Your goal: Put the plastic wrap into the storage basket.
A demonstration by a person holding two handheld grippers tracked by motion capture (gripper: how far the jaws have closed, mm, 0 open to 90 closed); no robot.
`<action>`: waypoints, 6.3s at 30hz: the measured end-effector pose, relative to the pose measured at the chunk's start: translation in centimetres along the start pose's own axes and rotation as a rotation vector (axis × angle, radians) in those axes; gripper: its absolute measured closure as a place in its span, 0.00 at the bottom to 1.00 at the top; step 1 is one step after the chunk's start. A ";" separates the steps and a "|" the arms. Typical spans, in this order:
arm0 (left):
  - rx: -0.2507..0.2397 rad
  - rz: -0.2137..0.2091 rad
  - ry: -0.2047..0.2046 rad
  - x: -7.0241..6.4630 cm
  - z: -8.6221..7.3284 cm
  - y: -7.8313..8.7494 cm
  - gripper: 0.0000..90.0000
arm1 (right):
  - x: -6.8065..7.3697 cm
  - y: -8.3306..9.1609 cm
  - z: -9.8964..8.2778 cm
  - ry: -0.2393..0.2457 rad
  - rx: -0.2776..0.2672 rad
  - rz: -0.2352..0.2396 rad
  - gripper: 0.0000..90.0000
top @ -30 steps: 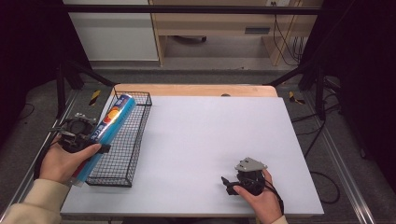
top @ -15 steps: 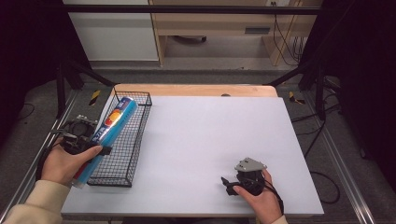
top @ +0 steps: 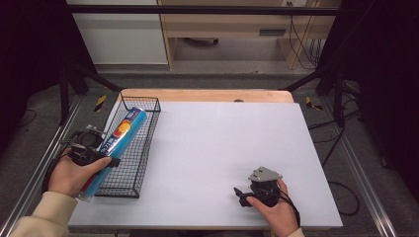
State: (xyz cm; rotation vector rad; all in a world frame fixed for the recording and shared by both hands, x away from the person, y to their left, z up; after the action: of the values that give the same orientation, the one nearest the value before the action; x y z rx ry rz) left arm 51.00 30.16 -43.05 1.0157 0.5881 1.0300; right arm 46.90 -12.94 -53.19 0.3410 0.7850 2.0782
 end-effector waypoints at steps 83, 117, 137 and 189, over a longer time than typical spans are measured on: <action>0.301 -0.007 -0.001 0.7 -0.5 -3.7 0.35 | 0.3 -0.2 -0.2 0.010 0.013 0.017 0.11; 0.318 0.013 -0.038 0.5 -0.5 -3.9 0.34 | 0.4 -0.2 -0.3 0.020 0.019 0.020 0.11; 0.296 0.021 -0.043 0.4 -0.3 -3.8 0.31 | 0.5 -0.3 -0.4 0.016 0.029 0.027 0.11; -0.512 -0.168 -0.320 -21.8 4.0 -6.6 0.07 | -1.5 0.2 -0.6 -0.018 0.019 -0.059 0.10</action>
State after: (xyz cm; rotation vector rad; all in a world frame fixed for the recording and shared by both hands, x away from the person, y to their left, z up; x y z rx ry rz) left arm 47.64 7.86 -48.25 0.6435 0.1278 0.7895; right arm 47.36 -14.46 -53.45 0.3431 0.7954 2.0113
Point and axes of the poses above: each handheld gripper's, and its own axes: y roughly backward along the jaws, z roughly out of its top, x roughly to its left, the point moved 9 cm from there along -y, roughly forward along the jaws, and after that the axes turned 2 degrees about -y, right-handed, at the moved point
